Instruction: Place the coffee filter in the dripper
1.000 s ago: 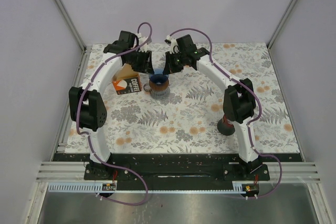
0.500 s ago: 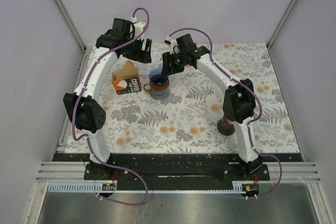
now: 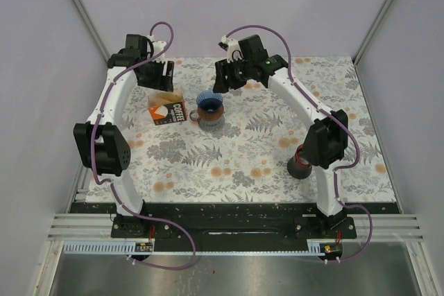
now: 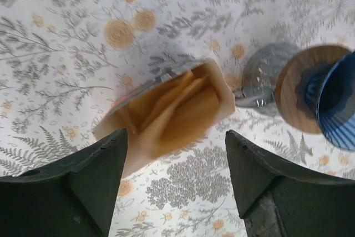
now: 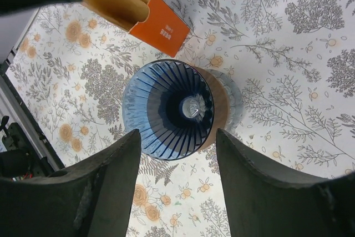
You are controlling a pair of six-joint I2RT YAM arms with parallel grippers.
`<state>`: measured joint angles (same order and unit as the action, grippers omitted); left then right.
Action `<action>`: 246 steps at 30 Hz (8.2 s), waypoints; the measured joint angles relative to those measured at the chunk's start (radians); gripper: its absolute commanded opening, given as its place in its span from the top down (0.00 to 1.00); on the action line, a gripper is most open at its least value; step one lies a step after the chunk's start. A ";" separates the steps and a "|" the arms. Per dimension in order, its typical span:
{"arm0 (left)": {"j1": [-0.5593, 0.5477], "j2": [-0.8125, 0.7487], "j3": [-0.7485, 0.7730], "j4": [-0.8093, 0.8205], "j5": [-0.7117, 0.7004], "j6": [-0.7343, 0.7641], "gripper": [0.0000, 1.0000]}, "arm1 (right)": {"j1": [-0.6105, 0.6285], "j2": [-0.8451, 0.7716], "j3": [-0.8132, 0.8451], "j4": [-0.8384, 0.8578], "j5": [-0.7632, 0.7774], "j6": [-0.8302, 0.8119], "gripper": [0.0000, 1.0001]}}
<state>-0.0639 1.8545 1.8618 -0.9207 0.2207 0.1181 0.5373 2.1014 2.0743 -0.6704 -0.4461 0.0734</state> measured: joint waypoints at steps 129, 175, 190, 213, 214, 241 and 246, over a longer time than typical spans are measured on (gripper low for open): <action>-0.298 -0.166 0.163 -0.211 0.238 0.418 1.00 | 0.043 -0.239 -0.307 0.304 -0.121 -0.256 0.57; -0.162 -0.036 0.040 -0.052 0.146 0.090 0.23 | 0.114 0.176 0.271 -0.261 0.225 -0.153 0.53; -0.093 -0.036 0.040 -0.050 0.159 0.082 0.20 | 0.116 0.160 0.381 -0.238 0.243 -0.223 0.51; -0.046 -0.099 -0.184 0.114 0.174 -0.225 0.20 | 0.172 0.224 0.266 -0.220 0.176 -0.263 1.00; -0.046 -0.099 -0.188 0.117 0.177 -0.237 0.20 | 0.175 0.235 0.264 -0.221 0.177 -0.263 1.00; -0.099 -0.132 -0.361 0.242 0.245 -0.411 0.31 | 0.195 0.324 0.311 -0.257 0.307 -0.245 1.00; -0.099 -0.132 -0.361 0.251 0.246 -0.423 0.34 | 0.195 0.330 0.323 -0.263 0.306 -0.245 1.00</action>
<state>-0.1627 1.7229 1.5005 -0.6701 0.4671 -0.3050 0.7322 2.4317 2.3970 -0.9333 -0.1406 -0.1715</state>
